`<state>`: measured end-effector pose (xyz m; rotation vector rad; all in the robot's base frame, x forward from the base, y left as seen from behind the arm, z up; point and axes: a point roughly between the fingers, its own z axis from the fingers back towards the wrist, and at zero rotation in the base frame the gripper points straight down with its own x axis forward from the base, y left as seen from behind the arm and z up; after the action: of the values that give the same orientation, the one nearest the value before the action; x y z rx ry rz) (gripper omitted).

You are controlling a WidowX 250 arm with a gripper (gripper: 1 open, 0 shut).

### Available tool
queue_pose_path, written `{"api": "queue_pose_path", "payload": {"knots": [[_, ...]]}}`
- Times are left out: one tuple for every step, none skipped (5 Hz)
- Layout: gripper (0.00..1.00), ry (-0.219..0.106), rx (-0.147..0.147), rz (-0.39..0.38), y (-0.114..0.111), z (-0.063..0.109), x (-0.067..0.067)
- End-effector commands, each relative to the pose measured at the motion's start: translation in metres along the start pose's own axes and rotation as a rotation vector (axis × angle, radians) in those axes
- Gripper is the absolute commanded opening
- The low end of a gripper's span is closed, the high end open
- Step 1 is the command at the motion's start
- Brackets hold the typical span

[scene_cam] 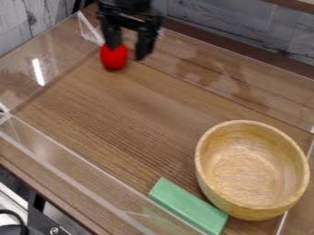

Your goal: Move the red fruit to the right side of the table

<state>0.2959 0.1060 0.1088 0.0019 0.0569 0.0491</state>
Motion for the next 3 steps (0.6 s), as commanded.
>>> {"api": "queue_pose_path", "payload": {"knots": [[1.0,-0.082,0.025,-0.019,0.024,0.007,0.02],[1.0,-0.095,0.034,-0.011,0.035,-0.003,0.029],[1.0,-0.106,0.037,-0.003,0.041,-0.012,0.035]]}}
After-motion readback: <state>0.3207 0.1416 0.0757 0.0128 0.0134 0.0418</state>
